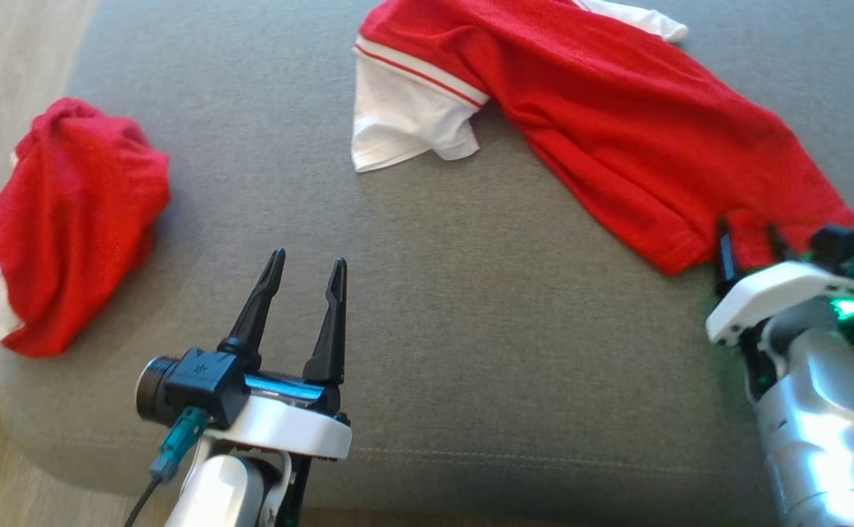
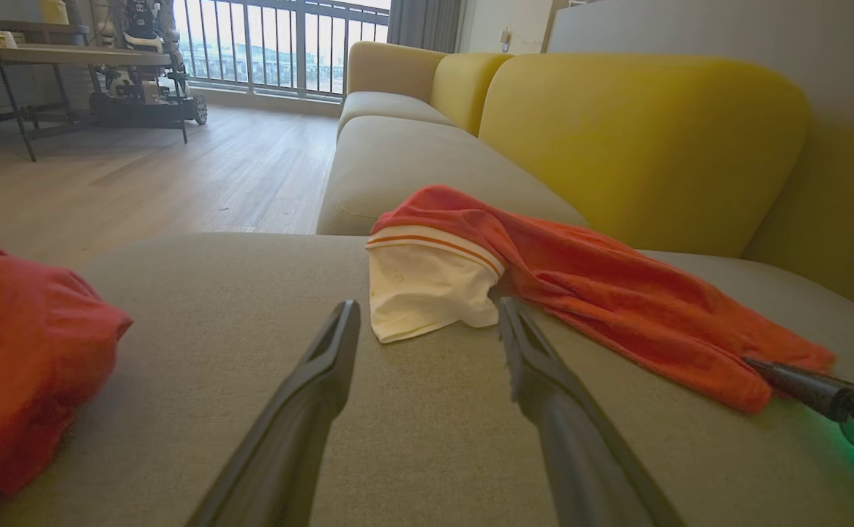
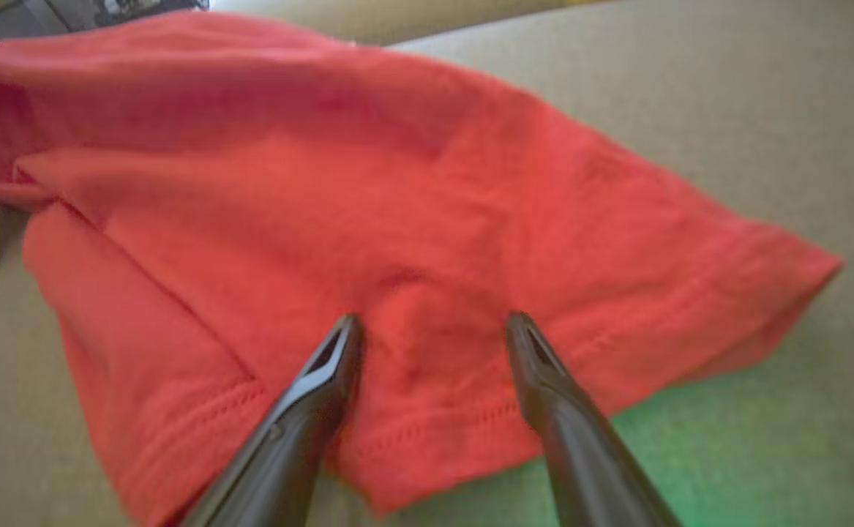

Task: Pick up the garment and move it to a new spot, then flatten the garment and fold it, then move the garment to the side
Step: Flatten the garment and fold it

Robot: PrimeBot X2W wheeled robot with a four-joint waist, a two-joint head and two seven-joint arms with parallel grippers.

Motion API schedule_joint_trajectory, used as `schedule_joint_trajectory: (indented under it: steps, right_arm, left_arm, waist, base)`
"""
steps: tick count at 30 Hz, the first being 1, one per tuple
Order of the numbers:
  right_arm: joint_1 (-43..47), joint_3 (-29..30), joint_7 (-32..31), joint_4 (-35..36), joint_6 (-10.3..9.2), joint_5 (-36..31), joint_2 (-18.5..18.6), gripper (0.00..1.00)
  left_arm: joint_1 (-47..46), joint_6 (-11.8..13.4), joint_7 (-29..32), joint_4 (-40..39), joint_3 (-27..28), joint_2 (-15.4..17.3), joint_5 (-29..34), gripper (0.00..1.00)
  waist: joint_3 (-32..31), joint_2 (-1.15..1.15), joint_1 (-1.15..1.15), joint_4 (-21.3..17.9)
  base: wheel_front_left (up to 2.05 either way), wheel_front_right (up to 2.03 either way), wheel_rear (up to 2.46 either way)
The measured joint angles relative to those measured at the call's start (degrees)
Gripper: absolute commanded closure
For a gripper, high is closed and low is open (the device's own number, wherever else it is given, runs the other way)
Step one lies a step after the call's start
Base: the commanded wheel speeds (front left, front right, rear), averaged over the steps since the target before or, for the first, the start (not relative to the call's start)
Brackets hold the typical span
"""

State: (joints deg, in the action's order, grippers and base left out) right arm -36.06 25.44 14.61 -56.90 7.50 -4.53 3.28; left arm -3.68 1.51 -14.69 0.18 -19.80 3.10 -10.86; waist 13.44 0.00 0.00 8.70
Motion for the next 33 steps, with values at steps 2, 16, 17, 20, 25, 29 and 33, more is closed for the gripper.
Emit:
schedule_joint_trajectory:
  steps: [2,16,17,20,25,29,33]
  right_arm:
    - [-0.4,-0.1,-0.2,-2.8,0.01,-1.5,-0.1,0.00]
    - [-8.3,9.9,-7.2,-6.2,0.01,-17.6,0.5,1.00]
    - [-8.3,10.5,-6.6,-5.8,0.01,-18.3,0.5,1.00]
    - [-8.0,12.5,-4.0,-4.5,0.01,-20.0,0.2,1.00]
    - [-10.9,13.6,-1.4,-0.3,0.01,-20.4,0.1,1.00]
    - [-17.2,14.0,-1.7,4.4,0.01,-24.0,0.3,1.00]
    - [-23.2,14.2,-4.6,7.0,0.01,-28.2,1.8,1.00]
  left_arm:
    - [0.0,0.0,0.0,0.0,0.0,0.0,0.0,0.00]
    - [-0.5,0.5,0.0,0.0,-2.0,-0.1,-0.9,0.00]
    - [-0.5,0.6,0.0,-0.1,-1.9,-0.1,-0.9,0.00]
    - [-0.5,0.9,0.0,-0.1,-1.9,-0.1,-1.5,0.00]
    - [-0.5,1.0,0.0,-0.3,-2.0,-0.1,-1.5,0.00]
    - [-0.6,1.0,0.0,-0.6,-2.7,-0.1,-1.5,0.00]
    - [-2.0,1.0,0.0,-0.6,-4.0,-0.1,-1.8,0.00]
  waist:
    - [0.0,0.00,0.00,-0.8]
    - [1.4,0.00,0.00,1.0]
    - [1.3,0.00,0.00,1.3]
    - [1.1,0.00,0.00,1.7]
    - [1.2,0.00,0.00,2.2]
    - [2.3,0.00,0.00,3.3]
    - [4.0,0.00,0.00,5.2]
  base:
    - [0.00,0.00,0.00]
    - [0.00,0.00,0.00]
    - [0.00,0.00,0.00]
    - [0.00,0.00,0.00]
    - [0.00,0.00,0.00]
    - [0.00,0.00,0.00]
    - [0.00,0.00,0.00]
